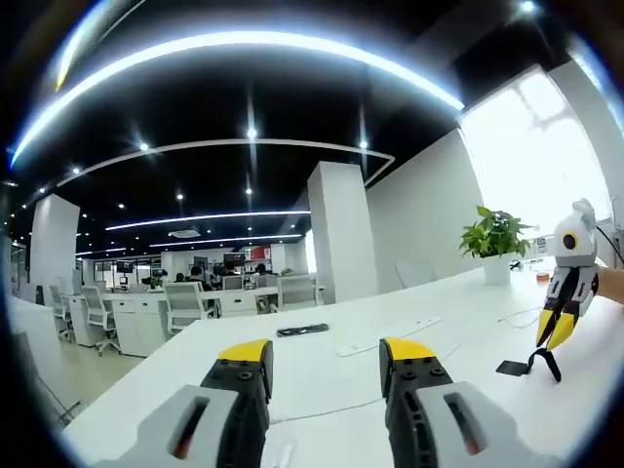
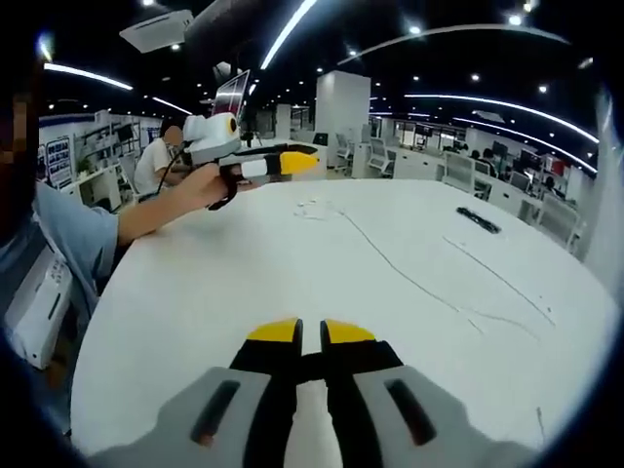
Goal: Peel open the Velcro strap on the desktop, arrange the wired earphones neatly onto it, and close the Velcro strap to secure them.
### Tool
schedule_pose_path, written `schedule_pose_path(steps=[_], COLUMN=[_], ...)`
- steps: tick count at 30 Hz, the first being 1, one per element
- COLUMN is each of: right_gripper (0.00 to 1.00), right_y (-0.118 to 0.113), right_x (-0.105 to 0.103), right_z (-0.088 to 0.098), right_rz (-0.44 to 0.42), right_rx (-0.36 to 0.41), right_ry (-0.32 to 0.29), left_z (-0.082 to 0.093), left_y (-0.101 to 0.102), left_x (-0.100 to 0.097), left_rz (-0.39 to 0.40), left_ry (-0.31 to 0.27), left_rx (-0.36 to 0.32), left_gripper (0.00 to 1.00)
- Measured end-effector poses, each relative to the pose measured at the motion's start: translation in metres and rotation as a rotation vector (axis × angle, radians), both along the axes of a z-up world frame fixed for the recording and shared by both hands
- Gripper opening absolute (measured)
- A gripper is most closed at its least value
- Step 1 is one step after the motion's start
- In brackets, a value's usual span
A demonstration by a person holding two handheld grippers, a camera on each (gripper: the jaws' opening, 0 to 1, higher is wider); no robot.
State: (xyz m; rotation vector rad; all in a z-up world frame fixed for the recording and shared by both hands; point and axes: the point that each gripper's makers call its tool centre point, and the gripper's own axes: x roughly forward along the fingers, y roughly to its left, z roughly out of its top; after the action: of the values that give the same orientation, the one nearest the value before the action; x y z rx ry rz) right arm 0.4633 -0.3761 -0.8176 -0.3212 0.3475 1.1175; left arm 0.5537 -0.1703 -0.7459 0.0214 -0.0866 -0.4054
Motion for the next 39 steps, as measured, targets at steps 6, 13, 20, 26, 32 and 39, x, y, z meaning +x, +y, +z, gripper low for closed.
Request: schedule_pose_path(steps=[6,13,20,26,32,39], right_gripper=[0.10,0.13,0.16,0.16,0.16,0.16], right_y=[0.006,0.028,0.049,0.033,-0.021,-0.055], right_x=[0.012,0.026,0.041,0.063,0.094,0.112], right_z=[0.004,0.006,0.012,0.030,0.021,0.002], right_rz=[-0.030,-0.043,-0.045,-0.094,-0.214,-0.275], right_rx=[0.065,0.086,0.094,0.117,0.016,-0.081], right_ry=[-0.013,-0.035,-0.088,-0.157,-0.209,-0.241], left_z=[0.003,0.005,0.002,-0.002,-0.002,-0.006], left_y=[0.012,0.035,0.047,0.047,0.036,0.020], left_x=[0.004,0.011,0.015,0.016,0.012,0.008], left_rz=[0.025,0.091,0.122,0.119,0.084,0.049], left_ry=[0.002,-0.014,0.004,0.022,0.026,0.027], left_rx=[0.010,0.061,0.047,0.043,0.027,0.051], left_gripper=[0.47,0.47,0.46,0.46,0.46,0.46])
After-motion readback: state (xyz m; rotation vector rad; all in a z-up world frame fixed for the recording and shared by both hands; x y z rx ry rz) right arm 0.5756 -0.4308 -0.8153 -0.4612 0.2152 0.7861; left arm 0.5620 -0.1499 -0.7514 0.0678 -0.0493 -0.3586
